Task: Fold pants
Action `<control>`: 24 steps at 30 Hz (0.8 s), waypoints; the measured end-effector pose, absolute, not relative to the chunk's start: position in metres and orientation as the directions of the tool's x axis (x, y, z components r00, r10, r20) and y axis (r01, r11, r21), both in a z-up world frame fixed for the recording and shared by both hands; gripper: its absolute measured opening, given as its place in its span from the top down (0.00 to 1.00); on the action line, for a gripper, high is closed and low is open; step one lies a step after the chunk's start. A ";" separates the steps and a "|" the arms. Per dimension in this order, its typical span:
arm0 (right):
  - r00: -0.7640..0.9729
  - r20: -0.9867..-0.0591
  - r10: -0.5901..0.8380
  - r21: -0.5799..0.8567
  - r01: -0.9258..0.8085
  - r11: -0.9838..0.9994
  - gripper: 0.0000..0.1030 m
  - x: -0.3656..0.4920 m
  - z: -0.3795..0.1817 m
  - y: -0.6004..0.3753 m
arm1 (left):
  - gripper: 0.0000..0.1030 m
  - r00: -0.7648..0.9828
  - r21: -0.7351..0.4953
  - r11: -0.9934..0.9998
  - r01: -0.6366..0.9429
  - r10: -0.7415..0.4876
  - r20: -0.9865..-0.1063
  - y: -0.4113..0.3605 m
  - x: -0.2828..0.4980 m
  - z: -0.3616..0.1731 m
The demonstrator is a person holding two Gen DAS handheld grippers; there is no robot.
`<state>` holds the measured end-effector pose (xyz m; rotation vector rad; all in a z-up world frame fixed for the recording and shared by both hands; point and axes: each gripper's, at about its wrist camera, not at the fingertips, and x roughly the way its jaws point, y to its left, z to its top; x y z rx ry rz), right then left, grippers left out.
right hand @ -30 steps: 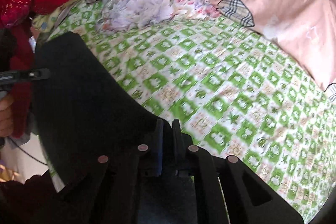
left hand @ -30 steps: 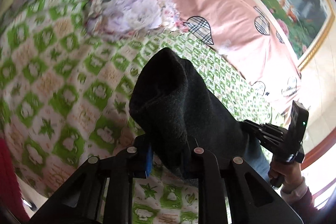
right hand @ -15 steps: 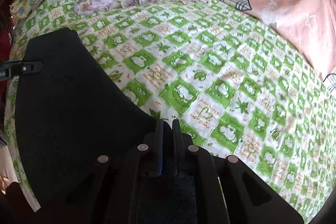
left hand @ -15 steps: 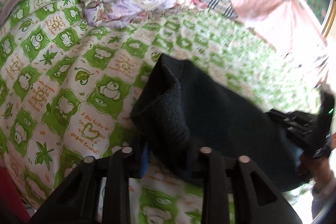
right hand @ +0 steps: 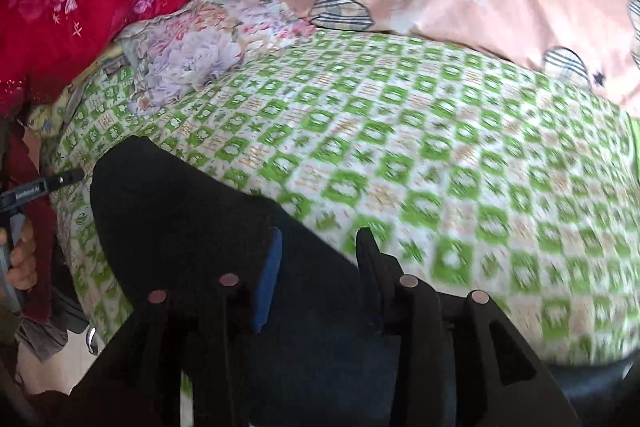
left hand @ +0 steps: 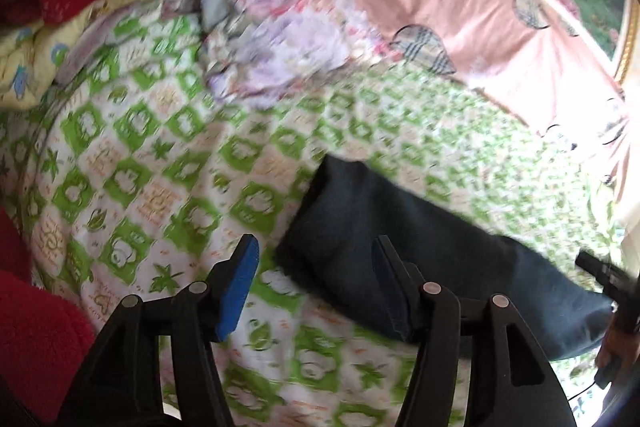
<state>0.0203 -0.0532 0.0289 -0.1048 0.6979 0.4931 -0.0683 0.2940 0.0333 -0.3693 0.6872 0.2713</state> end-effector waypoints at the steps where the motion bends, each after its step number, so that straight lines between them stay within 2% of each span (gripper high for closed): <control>1: 0.659 -0.645 0.387 0.076 -0.448 0.891 0.58 0.012 0.027 -0.066 | 0.41 0.750 -0.248 0.905 -0.347 0.109 -0.653 0.290 -0.068 0.037; 4: 0.675 -0.651 0.346 0.086 -0.388 0.918 0.57 -0.003 0.023 -0.092 | 0.40 0.762 -0.277 0.919 -0.280 0.038 -0.646 0.274 -0.063 0.046; 7: 0.704 -0.638 0.311 0.120 -0.309 0.944 0.57 -0.016 0.018 -0.119 | 0.36 0.761 -0.250 0.945 -0.209 -0.003 -0.649 0.250 -0.053 0.048; 14: 0.748 -0.620 0.239 0.185 -0.156 0.970 0.54 -0.049 0.008 -0.171 | 0.35 0.708 -0.239 0.970 -0.043 -0.139 -0.692 0.187 -0.021 0.035; 24: 0.770 -0.615 0.170 0.302 0.031 0.953 0.52 -0.073 -0.008 -0.249 | 0.31 0.594 -0.205 0.945 0.255 -0.320 -0.738 0.063 0.028 0.038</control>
